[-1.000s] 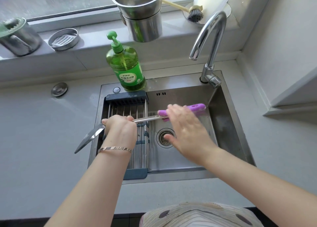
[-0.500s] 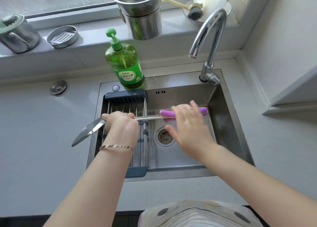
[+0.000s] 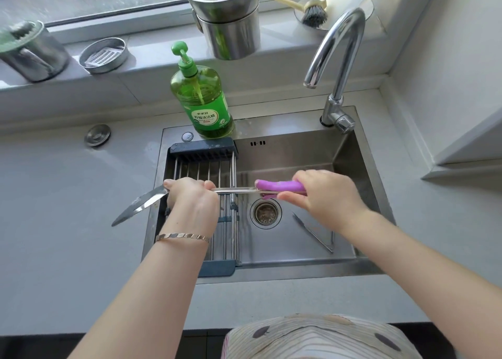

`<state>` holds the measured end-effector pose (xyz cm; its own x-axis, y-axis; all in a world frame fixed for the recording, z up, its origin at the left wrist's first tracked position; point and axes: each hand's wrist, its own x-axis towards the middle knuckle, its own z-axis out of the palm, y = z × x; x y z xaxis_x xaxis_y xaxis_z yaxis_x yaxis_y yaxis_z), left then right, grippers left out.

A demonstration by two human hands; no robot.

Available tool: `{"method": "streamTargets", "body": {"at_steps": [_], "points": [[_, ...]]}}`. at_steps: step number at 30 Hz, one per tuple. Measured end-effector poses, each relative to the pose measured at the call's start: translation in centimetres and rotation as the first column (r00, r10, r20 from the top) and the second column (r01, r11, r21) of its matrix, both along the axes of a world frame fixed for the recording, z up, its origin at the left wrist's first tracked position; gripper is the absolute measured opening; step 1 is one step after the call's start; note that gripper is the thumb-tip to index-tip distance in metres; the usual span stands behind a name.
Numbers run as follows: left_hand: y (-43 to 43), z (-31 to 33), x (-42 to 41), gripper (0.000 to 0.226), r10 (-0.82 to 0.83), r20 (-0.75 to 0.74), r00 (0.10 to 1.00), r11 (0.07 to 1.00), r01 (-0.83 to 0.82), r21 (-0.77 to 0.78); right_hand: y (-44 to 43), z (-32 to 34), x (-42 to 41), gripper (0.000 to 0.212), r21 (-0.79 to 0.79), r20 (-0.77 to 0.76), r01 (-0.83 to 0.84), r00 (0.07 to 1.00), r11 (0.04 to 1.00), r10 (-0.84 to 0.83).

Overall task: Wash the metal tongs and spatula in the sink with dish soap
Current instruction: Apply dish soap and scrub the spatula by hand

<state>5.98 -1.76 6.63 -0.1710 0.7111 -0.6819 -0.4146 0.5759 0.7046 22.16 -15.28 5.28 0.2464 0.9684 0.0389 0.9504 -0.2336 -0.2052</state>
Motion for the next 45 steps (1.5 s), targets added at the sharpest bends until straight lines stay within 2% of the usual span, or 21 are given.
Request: {"method": "streamTargets", "body": {"at_steps": [2, 4, 7, 8, 9, 10, 11, 13, 14, 16, 19, 23, 24, 29, 31, 33, 35, 37, 39, 43, 45], "points": [[0.0, 0.2, 0.2, 0.042, 0.027, 0.183, 0.983, 0.999, -0.019, -0.049, -0.4, 0.7, 1.0, 0.052, -0.202, -0.221, -0.025, 0.975, 0.979, -0.021], [-0.2, 0.6, 0.6, 0.046, 0.036, 0.372, 0.927, 0.998, -0.018, -0.052, -0.5, 0.9, 1.3, 0.06, -0.244, -0.494, -0.017, 0.863, 0.97, -0.109], [-1.3, 0.7, 1.4, 0.052, -0.155, 0.606, 0.78, 0.987, 0.097, 0.127, -0.4, 1.3, 1.4, 0.064, -0.363, -0.723, 0.006, 0.629, 0.932, -0.285], [-1.6, 0.7, 1.5, 0.056, -0.215, 0.643, 0.735, 0.975, 0.126, 0.182, -0.3, 1.2, 1.2, 0.063, -0.373, -0.734, 0.025, 0.603, 0.928, -0.311], [-1.7, 0.7, 1.6, 0.061, -0.248, 0.659, 0.71, 0.967, 0.14, 0.213, -0.3, 0.9, 0.9, 0.062, -0.32, -0.685, 0.09, 0.665, 0.943, -0.296], [-1.7, 0.8, 1.8, 0.065, -0.248, 0.661, 0.708, 0.966, 0.129, 0.225, -0.4, 0.8, 0.4, 0.06, -0.207, -0.566, 0.189, 0.777, 0.96, -0.275], [-1.5, 0.7, 2.0, 0.068, -0.229, 0.662, 0.714, 0.969, 0.102, 0.224, -0.7, 0.5, -0.2, 0.058, -0.027, -0.405, 0.272, 0.877, 0.962, -0.259], [-1.5, 0.8, 2.1, 0.072, -0.176, 0.672, 0.719, 0.976, 0.041, 0.212, -1.3, -0.2, -2.0, 0.05, 0.291, -0.14, 0.233, 0.97, 0.928, -0.199], [-1.5, 0.7, 2.1, 0.073, -0.168, 0.675, 0.718, 0.976, 0.027, 0.214, -1.4, -0.2, -3.3, 0.051, 0.335, -0.071, 0.186, 0.983, 0.924, -0.172], [-1.8, 0.6, 2.2, 0.074, -0.187, 0.679, 0.71, 0.972, 0.032, 0.235, -1.5, -0.8, -5.8, 0.061, 0.284, 0.005, 0.075, 0.997, 0.956, -0.08], [-1.6, 0.7, 1.9, 0.075, -0.214, 0.674, 0.707, 0.962, 0.034, 0.271, -1.9, -1.3, -6.3, 0.063, 0.247, 0.059, -0.039, 0.998, 0.968, 0.025], [-0.6, 0.9, 0.8, 0.076, -0.198, 0.69, 0.696, 0.949, -0.039, 0.312, -1.7, -0.9, -4.1, 0.072, 0.184, -0.037, 0.231, 0.973, 0.955, -0.228], [-0.6, 0.9, 1.0, 0.076, -0.202, 0.69, 0.695, 0.948, -0.037, 0.316, -1.3, -0.7, -4.8, 0.075, 0.17, -0.037, 0.248, 0.969, 0.954, -0.246], [-0.9, 0.6, 1.5, 0.077, -0.2, 0.691, 0.694, 0.952, -0.027, 0.303, -0.3, -0.3, -6.4, 0.068, 0.228, 0.072, 0.054, 0.995, 0.972, -0.072], [-0.6, 0.6, 0.9, 0.078, -0.179, 0.695, 0.696, 0.953, -0.052, 0.297, -0.6, -0.2, -4.8, 0.069, 0.182, 0.064, 0.133, 0.987, 0.974, -0.146], [-0.7, 0.6, 1.1, 0.078, -0.172, 0.686, 0.707, 0.954, -0.054, 0.294, -0.6, 0.0, -4.5, 0.079, 0.12, -0.005, 0.253, 0.967, 0.96, -0.254], [-1.2, 0.6, 2.0, 0.077, -0.173, 0.669, 0.723, 0.962, -0.023, 0.274, 0.1, 0.2, -5.9, 0.085, 0.105, -0.023, 0.225, 0.974, 0.969, -0.223], [-1.7, 0.6, 2.7, 0.077, -0.167, 0.666, 0.727, 0.969, -0.005, 0.249, 0.3, 0.2, -6.9, 0.086, 0.15, 0.012, 0.101, 0.995, 0.983, -0.104], [-1.5, 0.6, 2.4, 0.077, -0.147, 0.676, 0.722, 0.973, -0.017, 0.23, 0.0, 0.1, -5.6, 0.087, 0.168, 0.035, 0.051, 0.998, 0.984, -0.058], [-1.1, 0.8, 1.9, 0.076, -0.109, 0.67, 0.735, 0.976, -0.049, 0.212, -0.6, -0.1, -3.7, 0.088, 0.102, 0.012, 0.171, 0.985, 0.98, -0.173], [-1.5, 1.0, 2.6, 0.076, -0.085, 0.654, 0.752, 0.983, -0.045, 0.18, -0.2, -0.3, -5.0, 0.085, 0.119, 0.009, 0.157, 0.987, 0.98, -0.159]]}}
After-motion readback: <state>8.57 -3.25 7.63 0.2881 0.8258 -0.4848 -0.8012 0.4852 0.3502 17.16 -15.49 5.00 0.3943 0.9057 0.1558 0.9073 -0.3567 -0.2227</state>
